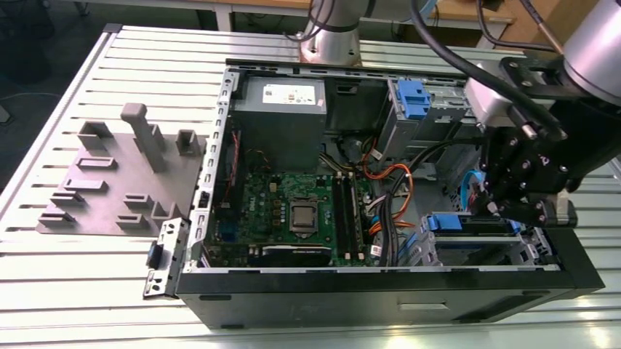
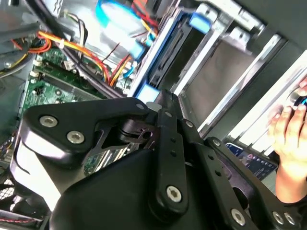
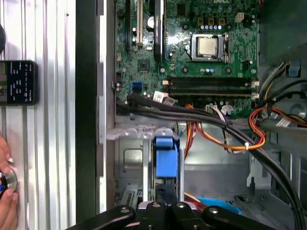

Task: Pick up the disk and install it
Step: 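Insert the first disk wire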

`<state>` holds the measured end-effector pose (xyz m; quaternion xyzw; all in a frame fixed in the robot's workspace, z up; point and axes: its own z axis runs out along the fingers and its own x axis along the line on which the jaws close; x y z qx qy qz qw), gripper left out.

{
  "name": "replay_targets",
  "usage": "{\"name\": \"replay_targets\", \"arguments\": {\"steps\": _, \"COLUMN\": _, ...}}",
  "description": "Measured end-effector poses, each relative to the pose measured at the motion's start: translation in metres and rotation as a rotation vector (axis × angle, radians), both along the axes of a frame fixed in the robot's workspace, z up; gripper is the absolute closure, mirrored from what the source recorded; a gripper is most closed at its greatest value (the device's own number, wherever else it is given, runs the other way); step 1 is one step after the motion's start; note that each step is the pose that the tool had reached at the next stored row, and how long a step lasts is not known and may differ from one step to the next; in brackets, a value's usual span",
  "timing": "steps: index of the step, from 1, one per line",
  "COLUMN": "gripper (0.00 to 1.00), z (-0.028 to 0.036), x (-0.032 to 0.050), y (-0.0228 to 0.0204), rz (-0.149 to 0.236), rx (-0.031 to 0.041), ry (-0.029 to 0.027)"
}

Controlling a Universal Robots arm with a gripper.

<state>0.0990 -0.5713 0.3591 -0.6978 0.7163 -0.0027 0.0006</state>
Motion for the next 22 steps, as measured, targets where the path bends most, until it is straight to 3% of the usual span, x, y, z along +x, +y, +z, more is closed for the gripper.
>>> {"name": "replay_targets", "arguments": {"steps": 4, "gripper": 0.89, "z": 0.0, "x": 0.0048, "y": 0.0002, "rz": 0.0, "rx": 0.0, "ry": 0.0004}}
{"name": "replay_targets", "arguments": {"steps": 10, "gripper": 0.89, "z": 0.0054, "x": 0.0069, "y": 0.0021, "rz": 0.0, "rx": -0.0011, "ry": 0.0004}}
{"name": "replay_targets", "arguments": {"steps": 14, "gripper": 0.89, "z": 0.0055, "x": 0.0188, "y": 0.0034, "rz": 0.0, "rx": -0.0012, "ry": 0.0035}}
{"name": "replay_targets", "arguments": {"steps": 22, "gripper": 0.89, "z": 0.0054, "x": 0.0472, "y": 0.0055, "rz": 0.0, "rx": -0.0012, "ry": 0.0152}}
